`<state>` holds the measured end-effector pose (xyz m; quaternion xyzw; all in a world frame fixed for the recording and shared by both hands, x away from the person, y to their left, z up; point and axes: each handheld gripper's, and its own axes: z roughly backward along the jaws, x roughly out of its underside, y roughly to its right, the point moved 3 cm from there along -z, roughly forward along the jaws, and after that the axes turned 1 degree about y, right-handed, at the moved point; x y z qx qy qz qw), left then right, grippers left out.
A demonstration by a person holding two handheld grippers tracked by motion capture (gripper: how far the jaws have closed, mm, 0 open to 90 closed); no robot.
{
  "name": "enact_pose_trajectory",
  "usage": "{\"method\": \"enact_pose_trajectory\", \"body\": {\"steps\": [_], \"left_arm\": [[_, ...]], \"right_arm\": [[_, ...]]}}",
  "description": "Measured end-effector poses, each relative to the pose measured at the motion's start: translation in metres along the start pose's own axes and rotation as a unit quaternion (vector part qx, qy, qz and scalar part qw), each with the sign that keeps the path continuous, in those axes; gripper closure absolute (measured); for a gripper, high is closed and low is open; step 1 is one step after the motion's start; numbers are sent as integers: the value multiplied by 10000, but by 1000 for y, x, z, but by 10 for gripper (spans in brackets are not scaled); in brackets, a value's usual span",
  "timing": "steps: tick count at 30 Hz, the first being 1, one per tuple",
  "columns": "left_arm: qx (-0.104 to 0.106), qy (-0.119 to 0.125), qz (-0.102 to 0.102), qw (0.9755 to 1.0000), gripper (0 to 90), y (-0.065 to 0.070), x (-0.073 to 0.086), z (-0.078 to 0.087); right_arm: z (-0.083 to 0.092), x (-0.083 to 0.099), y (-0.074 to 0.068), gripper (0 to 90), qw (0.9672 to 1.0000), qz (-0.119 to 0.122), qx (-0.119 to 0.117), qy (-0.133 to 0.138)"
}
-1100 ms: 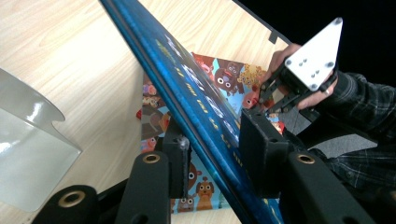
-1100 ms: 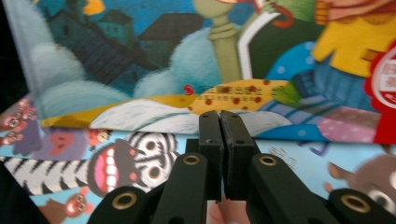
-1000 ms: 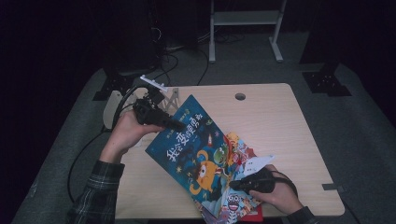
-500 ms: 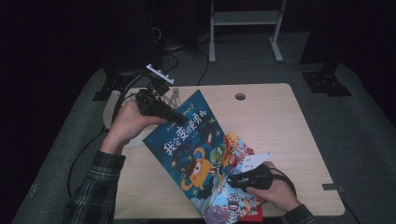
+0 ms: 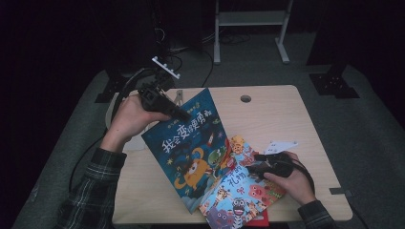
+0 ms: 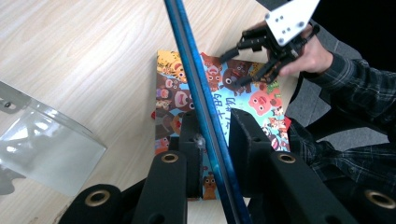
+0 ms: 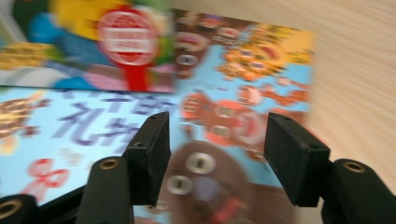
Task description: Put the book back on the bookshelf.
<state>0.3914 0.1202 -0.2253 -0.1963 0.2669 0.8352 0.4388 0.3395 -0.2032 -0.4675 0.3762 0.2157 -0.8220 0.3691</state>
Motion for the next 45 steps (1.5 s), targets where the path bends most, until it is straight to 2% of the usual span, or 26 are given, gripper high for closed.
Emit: {"method": "enact_pose_trajectory", "body": {"steps": [2,4,5,10,15,17,20,23,27,30,36,45], "left_arm": [[-14,-26,-21,10000,757,1,-1,1],[-18,-41,-39,10000,765,5,-3,3],[-7,-43,-59,10000,775,6,-4,4],[46,-78,-107,9999,802,11,-7,7],[-44,-172,-195,9997,815,19,-11,10],[-56,-192,-212,9996,819,21,-12,10],[-95,-251,-283,9992,823,25,-13,12],[-188,-289,-326,9989,824,27,-12,14],[-324,-299,-321,9985,824,27,-10,18],[-393,-322,-296,9983,824,26,-8,21],[-517,-283,-229,9980,824,23,-1,29],[-650,-182,-50,9977,824,18,10,45]], "right_arm": [[1,1,5,376,10000,-33,88,8],[2,4,16,369,9996,-158,221,35],[3,7,25,353,9990,-232,378,42],[8,15,46,321,9964,-483,689,99],[11,22,64,305,9931,-695,938,102],[11,24,66,304,9924,-734,987,103],[10,30,76,298,9894,-845,1177,-1],[8,34,83,302,9846,-849,1519,-186],[5,40,90,289,9817,-1007,1598,-254],[5,40,94,284,9801,-1086,1652,-189],[1,42,95,170,9794,-1035,1729,-113],[0,41,95,138,9783,-1071,1765,-145]]}}
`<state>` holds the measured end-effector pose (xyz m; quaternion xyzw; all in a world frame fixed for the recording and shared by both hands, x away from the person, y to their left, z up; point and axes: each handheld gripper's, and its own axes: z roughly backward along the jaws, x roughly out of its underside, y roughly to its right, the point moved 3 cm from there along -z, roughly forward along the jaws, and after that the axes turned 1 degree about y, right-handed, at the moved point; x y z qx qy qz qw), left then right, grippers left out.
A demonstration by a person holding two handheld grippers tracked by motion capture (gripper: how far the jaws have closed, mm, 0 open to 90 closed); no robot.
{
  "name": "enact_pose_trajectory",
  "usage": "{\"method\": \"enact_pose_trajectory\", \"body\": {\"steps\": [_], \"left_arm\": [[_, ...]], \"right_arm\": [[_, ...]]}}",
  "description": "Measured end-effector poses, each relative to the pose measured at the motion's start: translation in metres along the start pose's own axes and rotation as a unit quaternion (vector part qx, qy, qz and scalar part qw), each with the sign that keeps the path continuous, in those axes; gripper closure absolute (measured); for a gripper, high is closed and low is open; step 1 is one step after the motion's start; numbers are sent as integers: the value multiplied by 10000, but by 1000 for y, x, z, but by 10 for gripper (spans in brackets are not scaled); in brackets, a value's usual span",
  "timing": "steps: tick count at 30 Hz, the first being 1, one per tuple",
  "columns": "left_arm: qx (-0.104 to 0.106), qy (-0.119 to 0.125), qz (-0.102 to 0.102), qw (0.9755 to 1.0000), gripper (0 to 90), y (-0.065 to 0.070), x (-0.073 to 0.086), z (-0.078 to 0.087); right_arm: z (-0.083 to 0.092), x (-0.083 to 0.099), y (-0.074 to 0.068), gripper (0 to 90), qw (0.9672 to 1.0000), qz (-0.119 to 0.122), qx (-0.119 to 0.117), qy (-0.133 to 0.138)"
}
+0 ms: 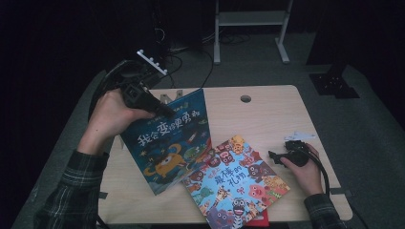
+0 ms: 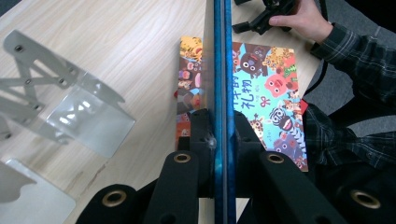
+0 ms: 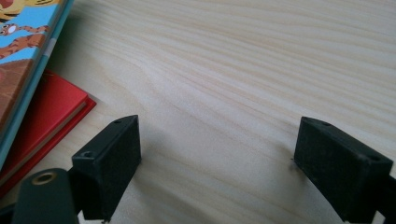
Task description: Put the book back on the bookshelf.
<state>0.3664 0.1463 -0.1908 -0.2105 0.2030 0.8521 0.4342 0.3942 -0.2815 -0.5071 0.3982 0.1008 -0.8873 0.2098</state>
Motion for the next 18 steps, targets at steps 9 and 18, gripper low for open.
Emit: {"method": "enact_pose_trajectory", "body": {"steps": [9,18], "left_arm": [[-37,69,195,9998,824,-8,15,14],[-134,169,382,9990,824,-19,35,30]], "right_arm": [[0,0,0,137,10000,-11,13,0],[0,0,0,137,10000,-12,12,-1]]}}
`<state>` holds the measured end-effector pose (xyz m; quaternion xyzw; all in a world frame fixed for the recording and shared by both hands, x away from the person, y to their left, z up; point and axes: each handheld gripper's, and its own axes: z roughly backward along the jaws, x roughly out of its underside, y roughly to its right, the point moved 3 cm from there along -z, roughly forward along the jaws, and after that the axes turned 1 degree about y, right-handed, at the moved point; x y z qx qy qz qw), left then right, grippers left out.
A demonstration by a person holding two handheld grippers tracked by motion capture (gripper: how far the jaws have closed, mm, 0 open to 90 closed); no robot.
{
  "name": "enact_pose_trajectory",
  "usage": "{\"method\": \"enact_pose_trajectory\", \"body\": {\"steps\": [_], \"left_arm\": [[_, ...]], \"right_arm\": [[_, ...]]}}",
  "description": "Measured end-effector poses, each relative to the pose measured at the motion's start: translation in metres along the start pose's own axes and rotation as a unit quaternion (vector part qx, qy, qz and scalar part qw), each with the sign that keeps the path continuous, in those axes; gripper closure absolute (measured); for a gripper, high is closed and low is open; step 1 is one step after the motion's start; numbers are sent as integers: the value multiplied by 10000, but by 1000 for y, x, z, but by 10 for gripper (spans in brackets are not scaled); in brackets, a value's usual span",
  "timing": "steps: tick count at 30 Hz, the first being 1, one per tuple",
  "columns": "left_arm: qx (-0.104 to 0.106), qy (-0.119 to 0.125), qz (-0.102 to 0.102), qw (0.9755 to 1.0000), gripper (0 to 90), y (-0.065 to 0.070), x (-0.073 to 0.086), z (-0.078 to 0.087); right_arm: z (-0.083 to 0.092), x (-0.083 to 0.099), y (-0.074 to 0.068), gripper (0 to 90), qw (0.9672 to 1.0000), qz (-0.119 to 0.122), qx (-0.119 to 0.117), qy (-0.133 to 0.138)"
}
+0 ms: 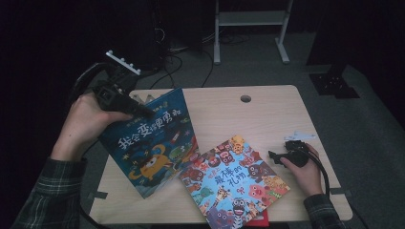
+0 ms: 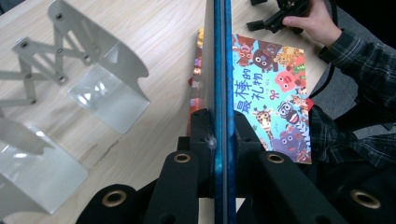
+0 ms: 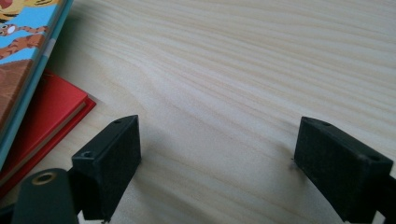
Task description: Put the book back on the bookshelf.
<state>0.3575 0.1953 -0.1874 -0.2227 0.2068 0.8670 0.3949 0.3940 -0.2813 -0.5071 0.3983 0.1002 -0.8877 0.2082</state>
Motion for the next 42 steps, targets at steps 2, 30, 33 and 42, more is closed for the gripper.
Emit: {"method": "enact_pose_trajectory", "body": {"steps": [2,30,33,42], "left_arm": [[-8,11,19,10000,824,-1,2,2],[-567,288,900,9939,824,-49,72,43],[-690,310,1066,9914,824,-57,82,47],[-974,373,1435,9841,824,-74,97,56]], "right_arm": [[0,0,0,137,10000,-2,0,0],[0,0,0,137,10000,-10,6,2],[0,0,0,137,10000,-13,11,1],[0,0,0,137,10000,-19,13,1]]}}
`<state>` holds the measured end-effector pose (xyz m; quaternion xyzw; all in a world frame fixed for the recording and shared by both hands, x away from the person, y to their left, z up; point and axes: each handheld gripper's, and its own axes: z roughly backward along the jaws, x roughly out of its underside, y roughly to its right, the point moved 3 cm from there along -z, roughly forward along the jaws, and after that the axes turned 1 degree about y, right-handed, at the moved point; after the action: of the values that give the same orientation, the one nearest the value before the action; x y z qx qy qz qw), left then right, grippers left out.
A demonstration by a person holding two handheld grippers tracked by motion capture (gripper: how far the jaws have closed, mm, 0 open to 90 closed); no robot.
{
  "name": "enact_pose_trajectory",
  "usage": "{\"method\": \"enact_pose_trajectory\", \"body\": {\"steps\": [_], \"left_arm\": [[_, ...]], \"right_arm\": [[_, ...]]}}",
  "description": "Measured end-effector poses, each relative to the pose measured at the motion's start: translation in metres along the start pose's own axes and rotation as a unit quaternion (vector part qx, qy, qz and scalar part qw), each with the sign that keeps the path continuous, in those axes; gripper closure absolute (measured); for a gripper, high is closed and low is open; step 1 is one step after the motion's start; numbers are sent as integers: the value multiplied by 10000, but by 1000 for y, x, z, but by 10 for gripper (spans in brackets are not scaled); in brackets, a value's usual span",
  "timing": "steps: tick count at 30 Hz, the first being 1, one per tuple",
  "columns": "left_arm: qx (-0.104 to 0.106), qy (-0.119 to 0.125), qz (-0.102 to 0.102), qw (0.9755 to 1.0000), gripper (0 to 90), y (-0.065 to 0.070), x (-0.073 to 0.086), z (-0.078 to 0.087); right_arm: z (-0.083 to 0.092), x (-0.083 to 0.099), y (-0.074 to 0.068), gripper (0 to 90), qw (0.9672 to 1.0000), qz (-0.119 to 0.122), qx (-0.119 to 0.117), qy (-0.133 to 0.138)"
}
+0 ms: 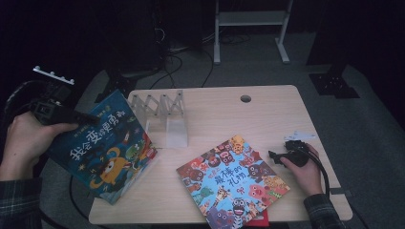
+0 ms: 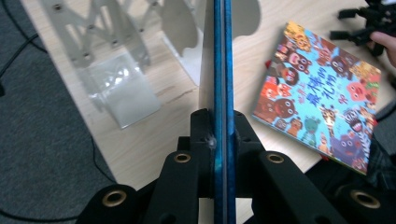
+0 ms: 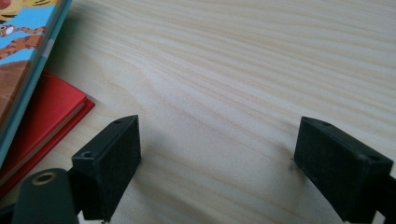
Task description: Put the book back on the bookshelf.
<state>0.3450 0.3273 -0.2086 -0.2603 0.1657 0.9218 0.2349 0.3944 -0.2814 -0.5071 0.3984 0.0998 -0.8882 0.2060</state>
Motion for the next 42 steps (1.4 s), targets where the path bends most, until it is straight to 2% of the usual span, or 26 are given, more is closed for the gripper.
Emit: {"method": "enact_pose_trajectory", "body": {"steps": [2,3,5,6,7,13,14,20,22,23,32,42], "left_arm": [[-106,43,127,9999,824,-7,2,2],[-106,43,127,9999,824,-7,2,2],[-207,62,286,9994,824,-14,3,2],[-207,62,286,9994,824,-14,3,2],[-261,60,374,9989,824,-19,3,1],[-408,112,615,9972,824,-30,-2,-1],[-408,112,615,9972,824,-30,-2,-1],[-712,106,752,9946,825,-38,-15,-7],[-737,102,769,9943,824,-39,-16,-7],[-787,131,833,9933,824,-42,-20,-9],[-937,218,1036,9900,824,-54,-32,-20],[-1010,365,1433,9838,824,-75,-47,-36]], "right_arm": [[0,0,0,137,10000,0,0,0],[0,0,0,137,10000,0,0,0],[0,0,0,137,10000,-2,2,0],[0,0,0,137,10000,-2,2,0],[0,0,0,137,10000,-1,2,-1],[0,0,0,138,10000,-4,3,0],[0,0,0,138,10000,-4,3,0],[0,0,0,137,10000,-4,4,-2],[0,0,0,137,10000,-4,2,-2],[0,0,0,138,10000,-5,3,-1],[0,0,0,138,10000,2,-5,-2],[0,0,0,138,10000,6,-6,-3]]}}
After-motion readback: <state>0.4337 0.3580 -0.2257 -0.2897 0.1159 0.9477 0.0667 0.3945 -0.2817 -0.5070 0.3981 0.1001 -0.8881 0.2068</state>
